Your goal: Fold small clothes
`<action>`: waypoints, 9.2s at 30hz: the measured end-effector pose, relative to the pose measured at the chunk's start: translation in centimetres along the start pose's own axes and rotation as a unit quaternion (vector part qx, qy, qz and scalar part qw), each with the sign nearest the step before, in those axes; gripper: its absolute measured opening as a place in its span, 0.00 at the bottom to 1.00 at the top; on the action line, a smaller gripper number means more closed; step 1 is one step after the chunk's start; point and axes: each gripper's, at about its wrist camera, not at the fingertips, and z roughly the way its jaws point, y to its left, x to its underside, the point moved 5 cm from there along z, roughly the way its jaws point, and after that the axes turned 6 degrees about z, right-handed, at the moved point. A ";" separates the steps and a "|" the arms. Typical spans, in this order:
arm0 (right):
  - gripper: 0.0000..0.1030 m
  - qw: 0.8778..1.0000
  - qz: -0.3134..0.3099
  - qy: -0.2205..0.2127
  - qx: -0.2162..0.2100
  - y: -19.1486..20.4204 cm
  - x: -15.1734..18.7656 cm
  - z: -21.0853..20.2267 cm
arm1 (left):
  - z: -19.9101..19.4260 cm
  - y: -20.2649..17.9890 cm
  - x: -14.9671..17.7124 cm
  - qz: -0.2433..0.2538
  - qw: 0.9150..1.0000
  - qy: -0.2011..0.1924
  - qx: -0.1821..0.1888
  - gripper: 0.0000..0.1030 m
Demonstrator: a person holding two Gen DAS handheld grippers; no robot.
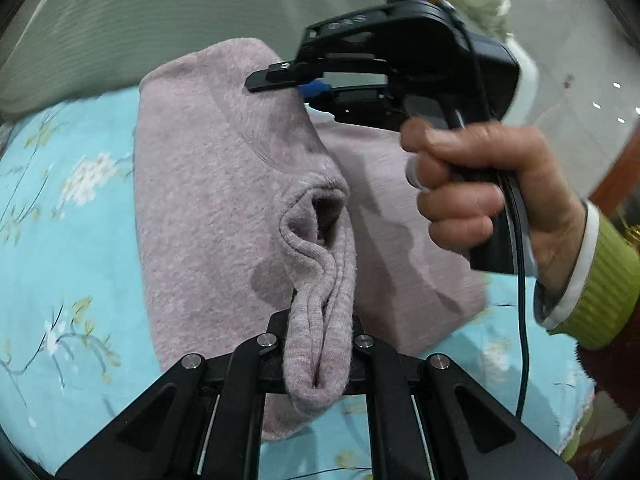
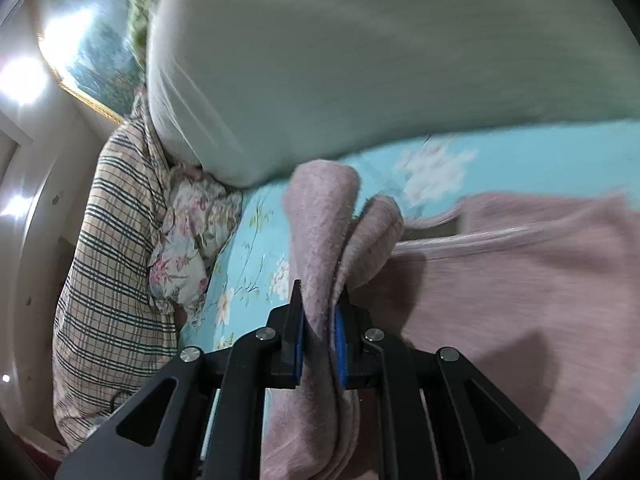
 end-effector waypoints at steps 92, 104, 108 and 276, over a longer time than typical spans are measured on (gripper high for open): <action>0.49 0.992 0.000 0.112 0.058 -2.2 14.4 7.8 | -8.0 23.5 11.4 -0.263 0.963 0.023 -0.048 0.48; 0.52 0.991 -0.065 0.030 0.111 2.0 10.1 4.2 | -13.3 25.0 9.9 -0.235 0.966 -0.011 -0.105 0.54; 0.32 0.989 -0.067 0.041 0.128 2.1 9.1 6.9 | -13.5 24.1 8.4 -0.216 0.973 -0.025 -0.075 0.42; 0.07 0.978 0.049 -0.021 0.203 -1.0 13.2 2.9 | -10.6 19.0 11.8 -0.154 0.978 0.082 -0.117 0.37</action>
